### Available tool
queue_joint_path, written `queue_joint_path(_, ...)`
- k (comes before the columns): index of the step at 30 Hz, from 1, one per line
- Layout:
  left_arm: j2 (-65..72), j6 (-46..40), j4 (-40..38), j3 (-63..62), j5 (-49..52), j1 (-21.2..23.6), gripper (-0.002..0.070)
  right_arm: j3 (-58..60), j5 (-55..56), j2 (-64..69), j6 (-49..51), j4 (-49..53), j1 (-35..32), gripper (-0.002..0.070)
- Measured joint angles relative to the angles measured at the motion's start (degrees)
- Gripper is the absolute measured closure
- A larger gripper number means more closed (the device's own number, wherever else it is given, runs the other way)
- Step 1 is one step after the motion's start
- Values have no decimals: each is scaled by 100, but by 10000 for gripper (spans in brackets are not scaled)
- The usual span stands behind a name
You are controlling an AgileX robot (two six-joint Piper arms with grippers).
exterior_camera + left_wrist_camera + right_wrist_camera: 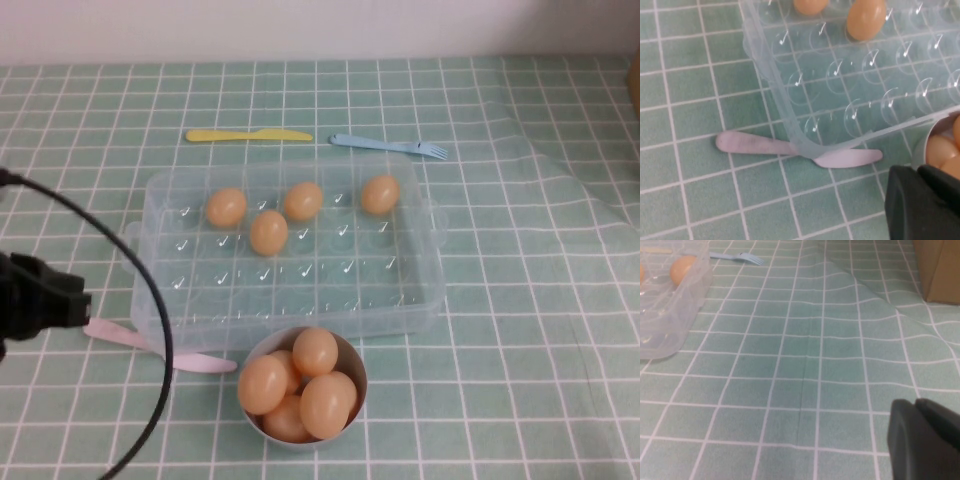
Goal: Take an egg out of the egg box
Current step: Pick up the egg from the plastic box
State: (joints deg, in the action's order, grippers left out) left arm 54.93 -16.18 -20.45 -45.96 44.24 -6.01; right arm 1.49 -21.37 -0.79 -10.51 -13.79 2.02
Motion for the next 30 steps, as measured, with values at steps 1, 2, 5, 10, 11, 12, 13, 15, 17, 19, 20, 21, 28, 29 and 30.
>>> queue_joint_path(1,253,-95,0,-173,82,0,676,0,0,0,0,0,0,694)
queue_joint_path(2,544,-213,11,-385,141,0,676,0,0,0,0,0,0,694)
queue_joint_path(5,1231,-399,145,-936,200,-160,677,0,0,0,0,-10,0,694)
queue_joint_path(10,2306,-442,557,-2064,511,-645,677,0,0,0,0,-12,0,694)
queue_joint_path(11,2488,-442,621,-2251,630,-724,677,0,0,0,0,-12,0,694)
queue_joint_path(12,2754,-431,736,-2536,767,-829,677,0,0,0,0,-12,0,694)
queue_joint_path(13,2970,-430,821,-2776,926,-905,677,0,0,0,0,-12,0,694)
queue_joint_path(15,3339,-390,988,-3217,1267,-1008,677,0,0,0,0,-12,0,694)
queue_joint_path(17,3731,-371,1085,-3649,1585,-1063,677,0,0,0,0,-12,0,694)
queue_joint_path(19,4104,-373,1136,-4087,1855,-1073,677,0,0,0,0,-12,0,694)
queue_joint_path(20,4280,-373,1149,-4281,1930,-1073,677,0,0,0,0,-12,0,694)
queue_joint_path(21,4412,-373,1164,-4458,1962,-1073,677,0,0,0,0,-12,0,694)
queue_joint_path(28,5353,-423,1240,-5296,2015,-1166,677,0,0,0,0,-12,0,694)
queue_joint_path(29,5473,-423,1255,-5380,2015,-1208,677,0,0,0,0,-12,0,694)
queue_joint_path(30,5589,-439,1269,-5450,2015,-1239,677,0,0,0,0,-12,0,694)
